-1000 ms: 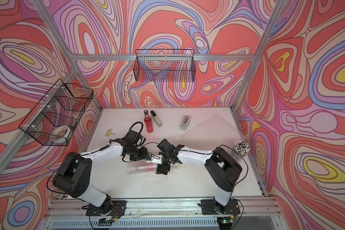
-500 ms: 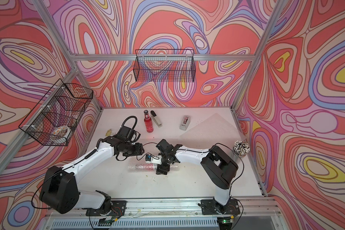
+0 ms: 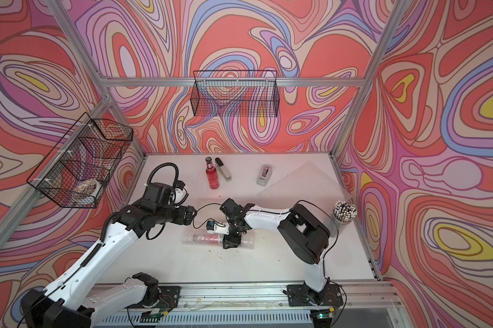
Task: Wrap wine bottles in bubble wrap
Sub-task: Wrap the wine bottle in bubble wrap.
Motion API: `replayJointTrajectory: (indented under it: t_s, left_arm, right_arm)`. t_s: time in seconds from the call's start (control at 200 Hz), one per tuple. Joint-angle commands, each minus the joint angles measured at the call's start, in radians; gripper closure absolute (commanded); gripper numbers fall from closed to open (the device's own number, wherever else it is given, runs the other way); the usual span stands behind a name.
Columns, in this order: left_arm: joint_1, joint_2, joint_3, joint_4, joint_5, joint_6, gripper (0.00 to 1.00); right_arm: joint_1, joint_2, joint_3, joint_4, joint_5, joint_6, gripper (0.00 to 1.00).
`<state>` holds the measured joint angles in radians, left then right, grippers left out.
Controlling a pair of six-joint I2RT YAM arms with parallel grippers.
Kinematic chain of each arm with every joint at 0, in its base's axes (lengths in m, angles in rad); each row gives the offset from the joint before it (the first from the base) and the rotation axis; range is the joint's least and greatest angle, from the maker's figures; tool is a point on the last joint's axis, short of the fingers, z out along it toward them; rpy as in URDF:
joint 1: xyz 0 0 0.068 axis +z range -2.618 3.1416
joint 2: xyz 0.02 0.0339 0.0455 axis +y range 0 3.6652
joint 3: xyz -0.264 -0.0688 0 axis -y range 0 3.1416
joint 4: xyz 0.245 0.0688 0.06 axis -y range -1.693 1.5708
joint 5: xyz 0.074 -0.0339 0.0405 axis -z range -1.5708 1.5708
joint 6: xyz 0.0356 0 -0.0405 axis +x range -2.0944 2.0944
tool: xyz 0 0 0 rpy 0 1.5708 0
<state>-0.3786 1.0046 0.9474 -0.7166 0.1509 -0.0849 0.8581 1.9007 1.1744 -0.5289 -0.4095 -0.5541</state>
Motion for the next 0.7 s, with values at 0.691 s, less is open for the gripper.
replayJointTrajectory:
  t_s: [0.691]
  left_arm:
    - [-0.216,-0.198,-0.323,0.074,0.155,0.857,0.26]
  right_arm:
    - [-0.090,0.212,0.208,-0.268,-0.291,-0.035,0.47]
